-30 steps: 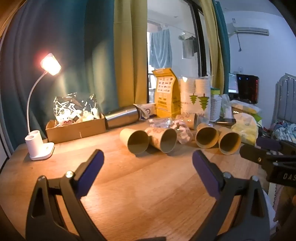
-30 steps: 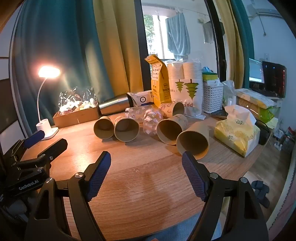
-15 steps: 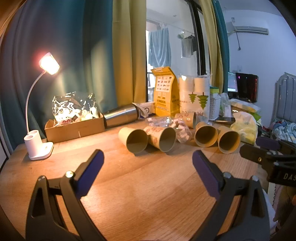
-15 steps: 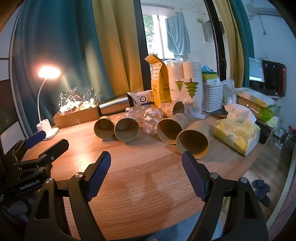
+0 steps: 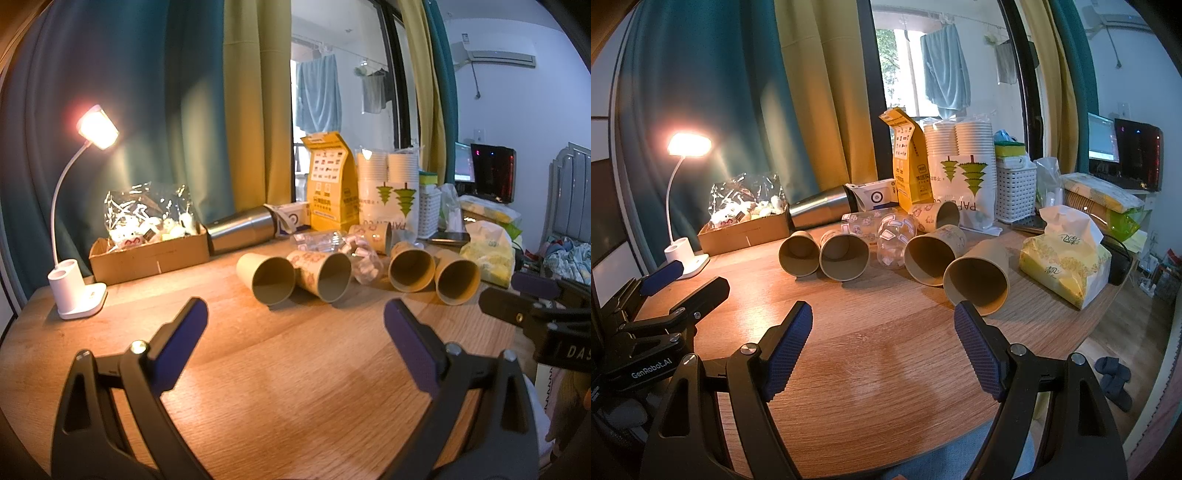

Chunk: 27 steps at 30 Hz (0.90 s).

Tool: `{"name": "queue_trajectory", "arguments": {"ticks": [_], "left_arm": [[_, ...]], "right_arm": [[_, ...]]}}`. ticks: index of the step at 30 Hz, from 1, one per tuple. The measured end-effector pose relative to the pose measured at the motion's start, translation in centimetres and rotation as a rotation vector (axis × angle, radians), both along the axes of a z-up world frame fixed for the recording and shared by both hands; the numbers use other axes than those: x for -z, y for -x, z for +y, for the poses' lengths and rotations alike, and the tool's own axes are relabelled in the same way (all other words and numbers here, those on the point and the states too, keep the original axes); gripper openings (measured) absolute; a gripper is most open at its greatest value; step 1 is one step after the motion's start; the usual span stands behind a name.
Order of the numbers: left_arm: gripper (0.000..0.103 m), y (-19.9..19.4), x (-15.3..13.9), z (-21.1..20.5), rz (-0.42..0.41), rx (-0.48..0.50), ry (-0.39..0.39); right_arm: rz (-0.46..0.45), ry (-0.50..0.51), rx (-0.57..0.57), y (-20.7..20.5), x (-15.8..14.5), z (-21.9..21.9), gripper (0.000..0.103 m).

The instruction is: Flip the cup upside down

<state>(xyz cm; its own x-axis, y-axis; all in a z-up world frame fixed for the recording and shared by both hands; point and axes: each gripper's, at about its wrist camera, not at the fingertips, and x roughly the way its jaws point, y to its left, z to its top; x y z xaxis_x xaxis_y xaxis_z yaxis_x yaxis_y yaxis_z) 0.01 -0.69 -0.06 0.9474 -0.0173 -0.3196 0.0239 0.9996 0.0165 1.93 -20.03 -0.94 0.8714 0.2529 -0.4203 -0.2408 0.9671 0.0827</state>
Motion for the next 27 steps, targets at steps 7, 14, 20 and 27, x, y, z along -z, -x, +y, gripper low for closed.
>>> {"name": "queue_trajectory", "arguments": {"ticks": [7,14,20,27], "left_arm": [[0.098,-0.02,-0.01,-0.02,0.001,0.0,-0.001],[0.098,0.08,0.11,0.04,0.001,0.003,0.003],[0.097,0.09,0.19,0.13,0.0,0.005,0.002],[0.097,0.04,0.11,0.13,0.002,0.005,0.0]], "right_arm": [[0.001,-0.001,0.0,0.01,0.03,0.01,0.082],[0.002,-0.002,-0.001,0.02,0.05,0.02,0.082],[0.003,-0.003,-0.001,0.0,0.05,0.04,0.082],[0.003,-0.004,0.0,0.02,0.05,0.03,0.082]]}}
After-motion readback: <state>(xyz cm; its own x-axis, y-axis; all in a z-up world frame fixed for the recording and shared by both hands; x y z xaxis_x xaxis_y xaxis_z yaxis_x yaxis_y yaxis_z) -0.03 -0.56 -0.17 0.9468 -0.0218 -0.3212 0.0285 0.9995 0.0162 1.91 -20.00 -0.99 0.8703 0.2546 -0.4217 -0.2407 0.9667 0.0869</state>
